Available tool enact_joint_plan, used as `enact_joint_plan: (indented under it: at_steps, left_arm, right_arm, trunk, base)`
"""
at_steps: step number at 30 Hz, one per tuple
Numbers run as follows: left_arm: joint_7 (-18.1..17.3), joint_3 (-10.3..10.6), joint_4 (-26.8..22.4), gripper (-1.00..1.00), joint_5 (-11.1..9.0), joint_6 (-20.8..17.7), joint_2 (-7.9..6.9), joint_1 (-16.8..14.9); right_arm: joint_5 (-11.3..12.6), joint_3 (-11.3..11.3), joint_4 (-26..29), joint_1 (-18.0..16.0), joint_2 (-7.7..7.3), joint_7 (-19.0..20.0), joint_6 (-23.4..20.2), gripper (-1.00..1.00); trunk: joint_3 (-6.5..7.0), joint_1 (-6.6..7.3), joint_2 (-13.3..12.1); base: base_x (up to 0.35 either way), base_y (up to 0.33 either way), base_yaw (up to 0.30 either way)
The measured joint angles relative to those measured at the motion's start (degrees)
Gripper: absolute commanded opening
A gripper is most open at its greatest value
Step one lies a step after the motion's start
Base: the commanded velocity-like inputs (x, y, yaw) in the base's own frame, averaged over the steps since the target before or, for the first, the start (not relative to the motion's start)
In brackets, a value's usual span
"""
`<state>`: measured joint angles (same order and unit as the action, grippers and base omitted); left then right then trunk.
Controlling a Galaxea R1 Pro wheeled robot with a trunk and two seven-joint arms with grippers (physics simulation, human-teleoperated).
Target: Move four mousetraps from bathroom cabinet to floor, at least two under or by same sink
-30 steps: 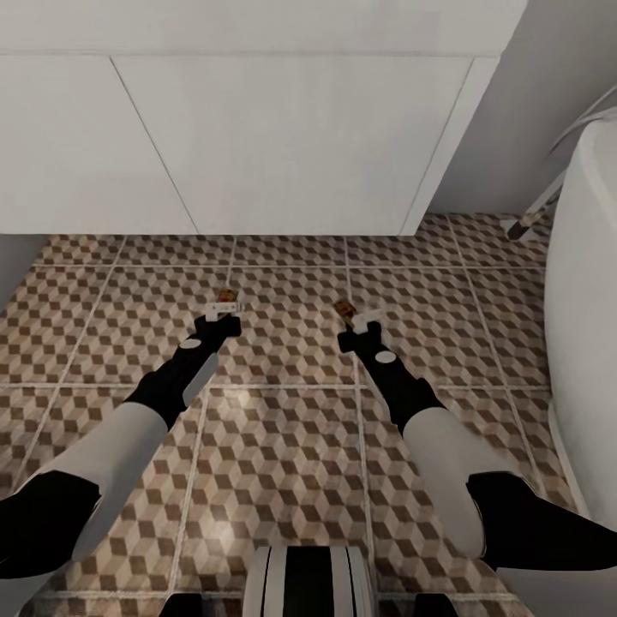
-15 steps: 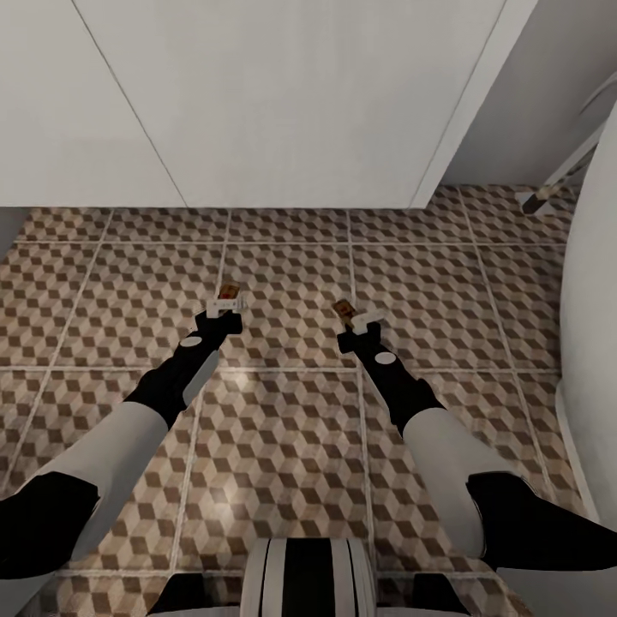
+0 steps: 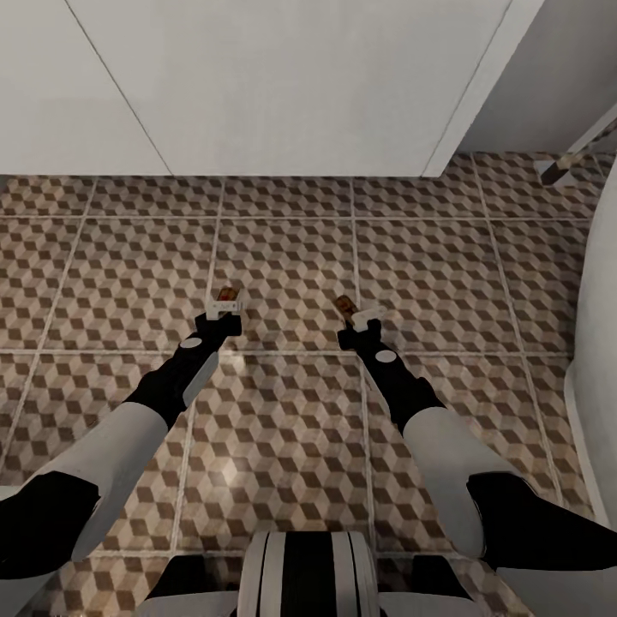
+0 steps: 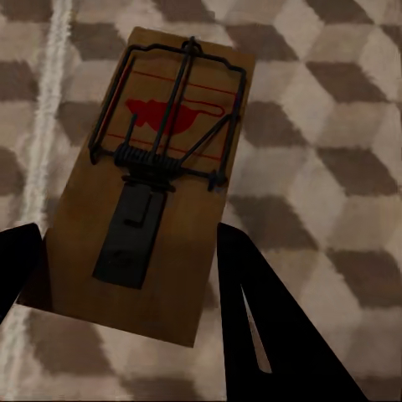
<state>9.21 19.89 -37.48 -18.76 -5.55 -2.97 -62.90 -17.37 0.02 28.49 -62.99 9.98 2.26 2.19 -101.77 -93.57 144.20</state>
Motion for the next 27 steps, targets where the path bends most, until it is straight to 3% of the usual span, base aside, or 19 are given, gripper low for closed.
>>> enact_joint_plan:
  at_steps: [10,21,27]
  left_arm:
    - [0.0,0.0,-0.8,-1.00,0.0,0.1,0.00,0.0]
    - [0.2,0.1,-2.9,-1.00,0.1,-0.1,0.01,0.0]
    - [0.2,0.4,-6.3,-1.00,0.1,0.1,0.00,0.1]
  right_arm:
    - [0.0,0.0,0.0,0.0,0.00,0.0,2.5,-1.00]
    - [-0.2,0.0,0.2,0.0,0.01,-2.6,7.2,-1.00]
    - [0.2,0.1,0.2,0.0,0.00,-6.5,15.0,-1.00]
  trunk:
    - [-3.13,-0.26,0.1]
    - [-3.20,-0.30,0.2]
    - [-3.20,-0.30,0.2]
  base:
    - [0.000,0.000,0.000]
    - [0.000,0.000,0.000]
    - [0.000,0.000,0.000]
